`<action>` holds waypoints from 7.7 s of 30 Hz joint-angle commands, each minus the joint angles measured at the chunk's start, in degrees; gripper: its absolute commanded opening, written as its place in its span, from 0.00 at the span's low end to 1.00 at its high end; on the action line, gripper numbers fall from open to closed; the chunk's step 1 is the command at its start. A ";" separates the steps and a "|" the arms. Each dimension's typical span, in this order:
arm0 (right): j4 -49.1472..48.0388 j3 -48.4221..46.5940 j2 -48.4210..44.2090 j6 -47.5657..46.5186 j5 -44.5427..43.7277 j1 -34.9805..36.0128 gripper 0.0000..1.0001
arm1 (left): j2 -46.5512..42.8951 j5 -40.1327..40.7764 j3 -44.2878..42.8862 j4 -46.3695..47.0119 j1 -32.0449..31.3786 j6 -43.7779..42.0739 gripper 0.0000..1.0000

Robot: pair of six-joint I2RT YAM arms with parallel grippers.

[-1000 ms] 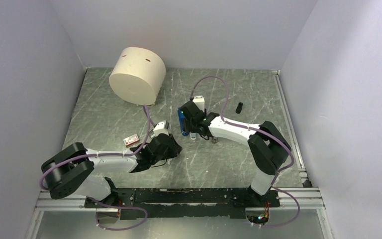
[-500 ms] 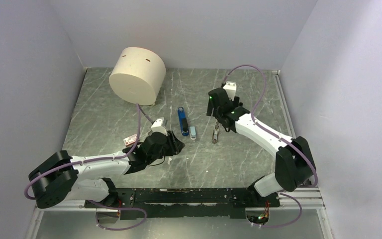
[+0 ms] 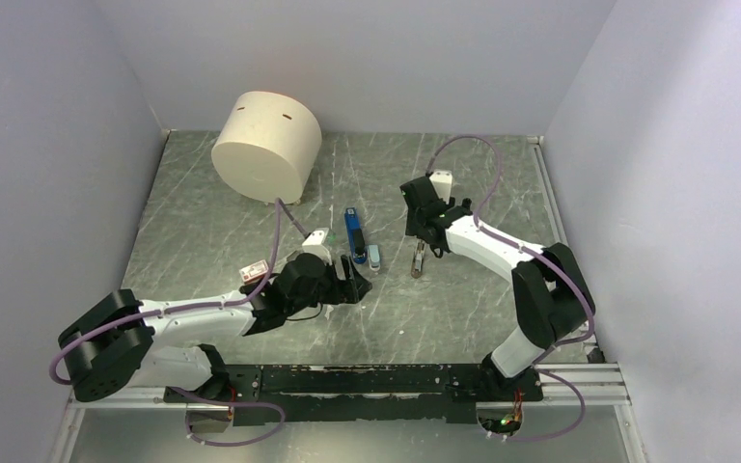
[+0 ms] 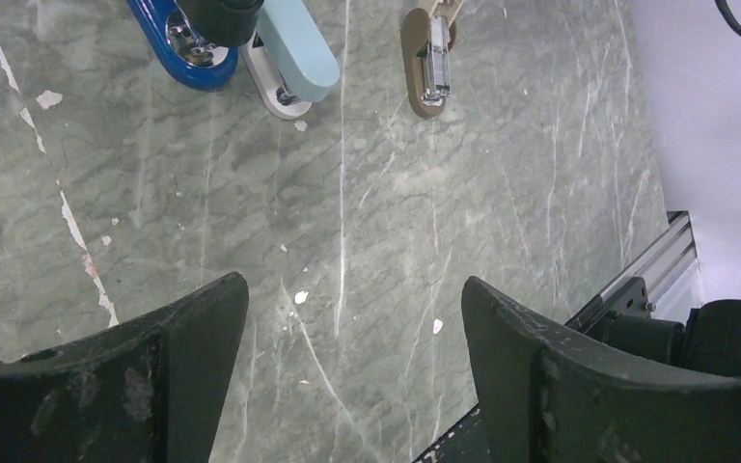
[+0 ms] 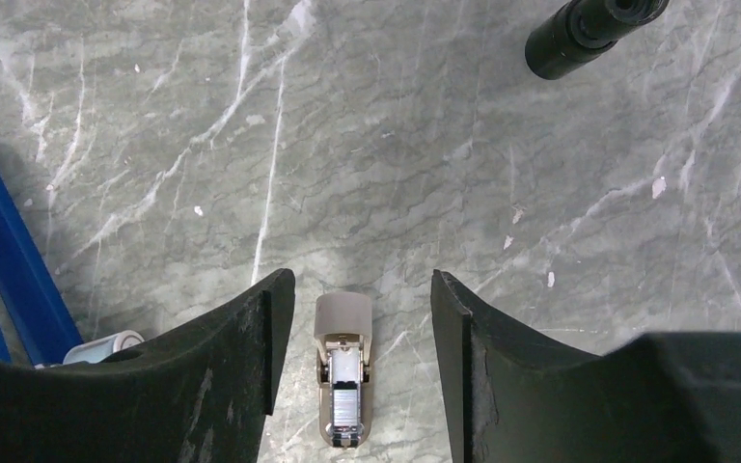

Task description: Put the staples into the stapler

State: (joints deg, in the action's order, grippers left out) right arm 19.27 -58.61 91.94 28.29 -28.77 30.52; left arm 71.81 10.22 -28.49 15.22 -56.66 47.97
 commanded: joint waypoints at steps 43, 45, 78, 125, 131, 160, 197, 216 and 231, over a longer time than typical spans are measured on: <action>1.64 9.08 -10.37 8.49 11.02 5.61 0.21 | 12.71 -4.86 -3.75 8.43 -0.97 4.52 0.81; 2.40 9.36 -10.42 9.27 10.84 6.99 0.21 | 14.26 -5.75 -3.77 10.78 -1.24 5.11 0.75; 3.44 10.12 -9.00 12.31 9.62 12.07 0.20 | 24.61 -1.41 -9.97 12.54 -8.29 8.51 0.30; 6.38 10.13 -10.36 11.19 12.27 12.52 0.19 | 32.92 -4.89 -9.46 9.75 -8.24 9.23 0.15; 9.85 10.12 -11.73 11.26 13.49 13.55 0.18 | 33.68 -5.50 -9.63 10.01 -8.09 9.69 0.15; 12.03 15.89 -13.45 14.02 13.56 17.64 0.15 | 35.46 -5.78 -9.65 9.74 -6.28 10.17 0.14; 14.46 18.49 -13.54 16.12 19.99 19.54 0.14 | 33.41 -3.70 -9.70 8.02 -6.20 9.58 0.13; 10.40 21.32 -8.25 16.13 16.06 19.53 0.15 | 24.31 -8.37 -4.07 12.48 -1.73 10.76 0.23; 13.21 17.00 -13.07 15.63 12.88 19.54 0.41 | 15.38 -0.75 -3.34 4.56 -1.44 7.57 0.24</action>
State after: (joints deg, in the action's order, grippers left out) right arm 29.63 -41.36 79.70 43.72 -13.76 49.89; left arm 89.97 4.75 -32.08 23.18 -58.52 57.58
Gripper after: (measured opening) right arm 0.368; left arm 0.239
